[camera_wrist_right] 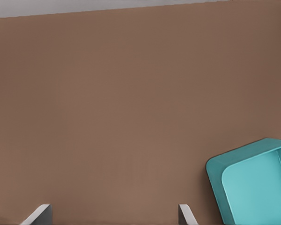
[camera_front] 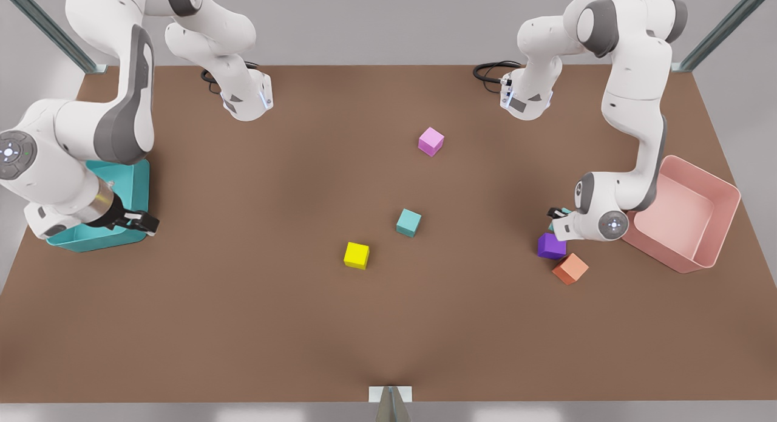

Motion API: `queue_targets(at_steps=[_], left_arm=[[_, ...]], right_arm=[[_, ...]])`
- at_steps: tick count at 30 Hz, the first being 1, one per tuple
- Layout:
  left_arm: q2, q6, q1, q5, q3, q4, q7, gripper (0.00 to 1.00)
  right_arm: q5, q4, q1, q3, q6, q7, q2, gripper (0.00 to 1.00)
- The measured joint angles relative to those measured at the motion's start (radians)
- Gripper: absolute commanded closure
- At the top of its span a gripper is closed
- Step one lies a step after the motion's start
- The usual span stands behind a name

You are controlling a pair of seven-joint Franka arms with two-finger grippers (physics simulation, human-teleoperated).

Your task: Stack the two blue cubes on top of each other

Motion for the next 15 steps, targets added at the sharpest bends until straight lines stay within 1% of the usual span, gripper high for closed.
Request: queue_targets(at_steps=[2, 6, 9, 11, 12, 13, 15], left_arm=[[-0.019, -0.002, 0.008, 0.007, 0.001, 0.002, 0.005, 0.55], [-0.068, -0.064, 0.016, 0.108, 0.021, 0.019, 0.017, 0.55], [-0.172, -0.181, -0.001, 0.156, 0.026, 0.038, 0.026, 0.54], [-0.257, -0.264, -0.049, 0.168, 0.023, 0.068, 0.028, 0.54], [-0.275, -0.301, -0.09, 0.159, 0.022, 0.11, 0.027, 0.54], [-0.281, -0.331, -0.13, 0.14, 0.006, 0.144, 0.014, 0.54], [-0.228, -0.381, -0.226, 0.05, -0.067, 0.262, -0.035, 0.54]], right_arm=[[-0.002, 0.004, 0.002, 0.0, -0.002, -0.038, 0.003, 0.0], [-0.005, 0.005, 0.023, 0.004, -0.004, -0.103, 0.004, 0.0], [-0.006, 0.004, 0.033, 0.004, -0.005, -0.142, 0.005, 0.0], [-0.006, 0.004, 0.038, 0.004, -0.005, -0.165, 0.008, 0.0], [-0.006, 0.004, 0.039, 0.004, -0.005, -0.176, 0.011, 0.0], [-0.007, 0.004, 0.039, 0.004, -0.006, -0.186, 0.013, 0.0], [-0.007, 0.004, 0.039, 0.004, -0.006, -0.205, 0.015, 0.0]])
